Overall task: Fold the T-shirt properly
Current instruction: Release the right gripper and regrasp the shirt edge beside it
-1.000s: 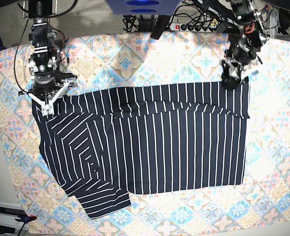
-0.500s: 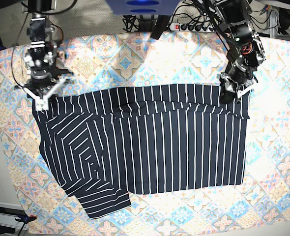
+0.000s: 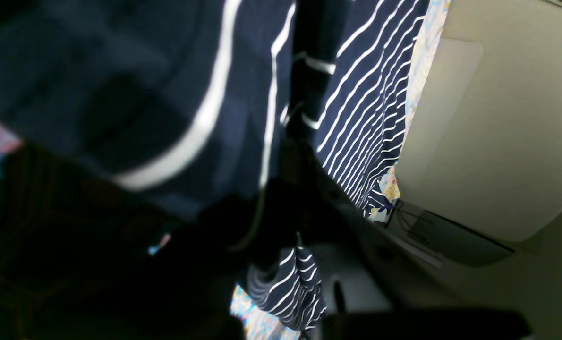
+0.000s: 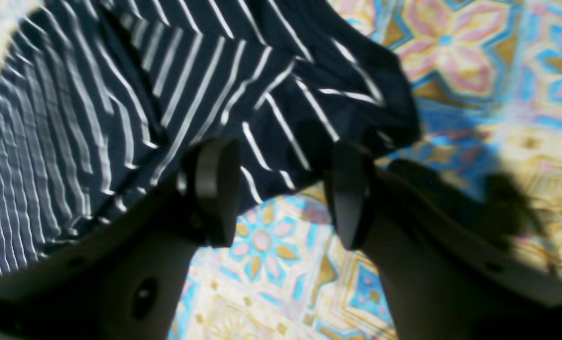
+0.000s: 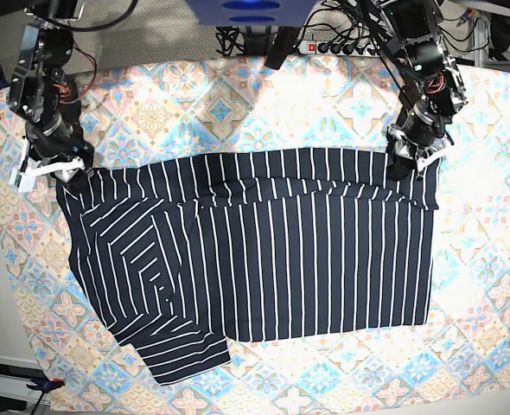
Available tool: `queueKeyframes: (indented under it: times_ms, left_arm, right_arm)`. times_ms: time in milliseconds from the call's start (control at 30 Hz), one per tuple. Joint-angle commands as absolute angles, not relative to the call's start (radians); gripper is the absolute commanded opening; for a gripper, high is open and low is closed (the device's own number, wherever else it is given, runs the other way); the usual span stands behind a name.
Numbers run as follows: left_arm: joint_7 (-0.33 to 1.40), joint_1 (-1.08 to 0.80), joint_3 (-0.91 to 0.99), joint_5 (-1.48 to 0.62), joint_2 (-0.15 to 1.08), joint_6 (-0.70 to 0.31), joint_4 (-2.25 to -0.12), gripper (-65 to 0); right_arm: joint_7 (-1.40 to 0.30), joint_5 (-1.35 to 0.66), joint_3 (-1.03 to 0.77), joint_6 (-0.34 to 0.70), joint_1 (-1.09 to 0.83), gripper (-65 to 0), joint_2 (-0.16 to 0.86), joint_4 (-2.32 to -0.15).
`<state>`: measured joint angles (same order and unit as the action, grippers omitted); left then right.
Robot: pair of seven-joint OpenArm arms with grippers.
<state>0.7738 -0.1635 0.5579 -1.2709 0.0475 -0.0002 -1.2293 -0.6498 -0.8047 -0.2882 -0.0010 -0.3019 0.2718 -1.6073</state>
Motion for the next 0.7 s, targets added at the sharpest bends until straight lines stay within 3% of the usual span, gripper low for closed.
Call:
queueKeyframes:
  times_ms: [0, 433, 567, 667]
  left_arm:
    - [0.774, -0.166, 0.556, -1.268, 0.05, -0.001, -1.233, -65.0]
    - [0.774, -0.17, 0.556, -1.268, 0.051, -0.001, -1.233, -65.0]
    - [0.774, -0.17, 0.556, -1.268, 0.051, -0.001, -1.233, -65.0]
    - [0.774, -0.17, 0.556, -1.268, 0.051, -0.001, -1.233, -65.0]
  right_arm:
    - [-0.631, -0.839, -0.292, 0.005, -0.278, -34.3, 0.288, -1.598]
    - [-0.671, -0.917, -0.292, 0.01, -0.168, -34.3, 0.269, -1.348]
    - [-0.671, -0.917, -0.298, 0.124, -0.128, -34.6, 0.26, -1.287]
    - [-0.671, -0.917, -0.3, 0.139, -0.099, -34.6, 0.26, -1.23]
